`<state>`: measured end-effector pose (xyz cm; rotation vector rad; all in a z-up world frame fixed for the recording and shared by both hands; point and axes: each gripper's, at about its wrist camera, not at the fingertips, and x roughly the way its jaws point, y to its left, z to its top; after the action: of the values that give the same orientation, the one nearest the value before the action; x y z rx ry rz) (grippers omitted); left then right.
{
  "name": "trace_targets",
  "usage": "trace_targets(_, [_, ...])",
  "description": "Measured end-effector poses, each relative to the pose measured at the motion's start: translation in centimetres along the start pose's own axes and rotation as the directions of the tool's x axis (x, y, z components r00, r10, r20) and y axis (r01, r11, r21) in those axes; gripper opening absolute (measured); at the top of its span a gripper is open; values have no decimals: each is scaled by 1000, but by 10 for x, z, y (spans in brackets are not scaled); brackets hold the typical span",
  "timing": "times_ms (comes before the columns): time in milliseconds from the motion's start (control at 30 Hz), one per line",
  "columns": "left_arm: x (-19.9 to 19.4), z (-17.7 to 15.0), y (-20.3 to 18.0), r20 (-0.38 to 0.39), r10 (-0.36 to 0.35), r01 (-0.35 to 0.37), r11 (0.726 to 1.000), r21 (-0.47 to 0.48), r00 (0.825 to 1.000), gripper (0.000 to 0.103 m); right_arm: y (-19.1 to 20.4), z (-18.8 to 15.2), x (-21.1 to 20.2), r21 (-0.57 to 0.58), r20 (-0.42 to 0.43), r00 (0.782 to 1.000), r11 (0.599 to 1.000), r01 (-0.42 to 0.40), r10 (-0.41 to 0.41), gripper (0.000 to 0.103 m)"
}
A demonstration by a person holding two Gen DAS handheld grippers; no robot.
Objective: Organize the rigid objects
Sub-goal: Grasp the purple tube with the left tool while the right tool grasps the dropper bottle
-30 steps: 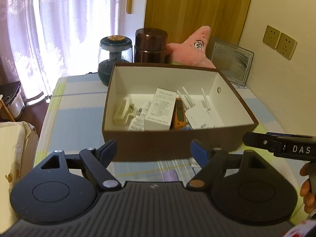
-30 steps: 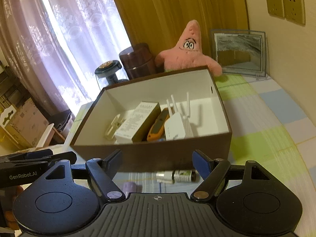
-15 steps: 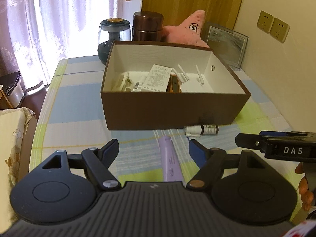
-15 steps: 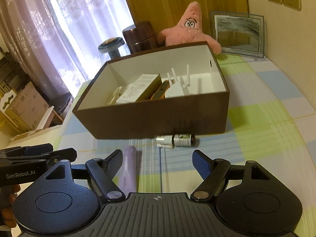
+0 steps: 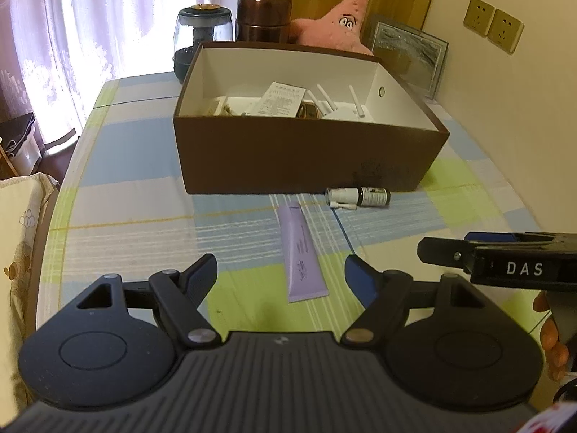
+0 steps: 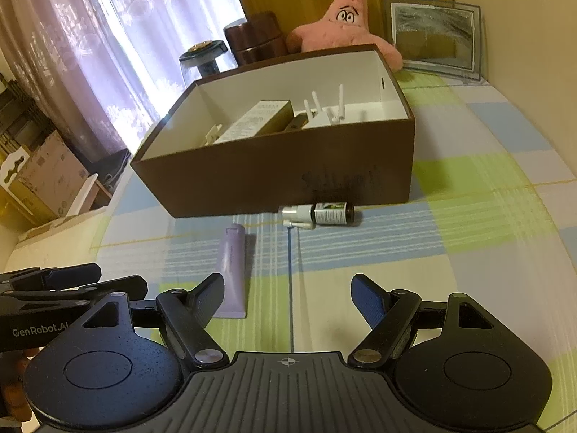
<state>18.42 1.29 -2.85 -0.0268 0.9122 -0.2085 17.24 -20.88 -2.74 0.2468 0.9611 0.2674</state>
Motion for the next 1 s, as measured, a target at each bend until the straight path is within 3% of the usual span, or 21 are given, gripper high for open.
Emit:
trace_targets(467, [30,-18,-13,-68,7,-6,1000,20,998,73,-19,-16,24,-3,-63,997,999,35,-35,75])
trace_targets(700, [51,-16,-19,-94,22,-20,1000,24,995,66,-29,-16,36,2,-85,995,999,54,-54,75])
trace_targets(1000, [85,-9,-27,-116,35,-30,999,43,993,66,-44,-9,55,20,-95,992,996,82,-80,75])
